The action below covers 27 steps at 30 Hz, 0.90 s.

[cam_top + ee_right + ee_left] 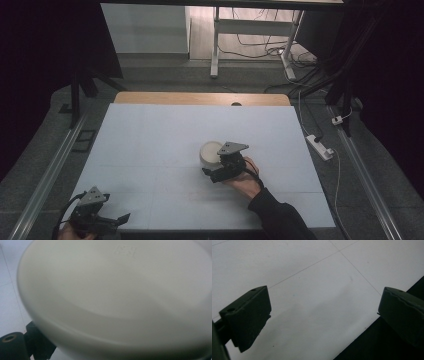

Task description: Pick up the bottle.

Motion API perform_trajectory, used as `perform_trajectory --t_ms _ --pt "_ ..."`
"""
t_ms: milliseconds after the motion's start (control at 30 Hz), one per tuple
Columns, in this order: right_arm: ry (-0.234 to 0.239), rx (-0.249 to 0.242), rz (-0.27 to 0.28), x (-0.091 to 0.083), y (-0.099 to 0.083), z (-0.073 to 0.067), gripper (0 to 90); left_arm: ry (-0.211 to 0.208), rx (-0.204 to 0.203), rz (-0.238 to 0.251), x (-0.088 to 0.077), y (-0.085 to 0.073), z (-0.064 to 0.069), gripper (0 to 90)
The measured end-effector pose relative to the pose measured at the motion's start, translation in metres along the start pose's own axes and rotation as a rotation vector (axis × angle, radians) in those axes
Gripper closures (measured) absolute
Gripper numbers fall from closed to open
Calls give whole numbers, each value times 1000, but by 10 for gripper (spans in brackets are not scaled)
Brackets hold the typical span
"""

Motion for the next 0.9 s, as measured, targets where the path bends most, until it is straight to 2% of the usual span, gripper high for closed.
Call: perform_trajectory --t_ms 200,400,567,900 --pt "-6 -13 8 -2 1 -1 70 1 2 -2 0 0 0 0" --pt "-5 4 8 -5 4 -2 70 -1 2 -2 0 0 0 0" --pt "17 13 17 -11 9 -6 70 0 3 -2 0 0 0 0" --pt "50 -6 33 -23 17 -19 70 0 6 -1 0 0 1 0"
Point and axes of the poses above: each handheld gripper's, and its own axes: x roughly forward along the jaws, y roughly out of its top, z roughly to its right, the point moved 7 cm from there along x, roughly forward along the jaws, and after that the axes turned 11 degrees about -y, right-handed, at the moved point
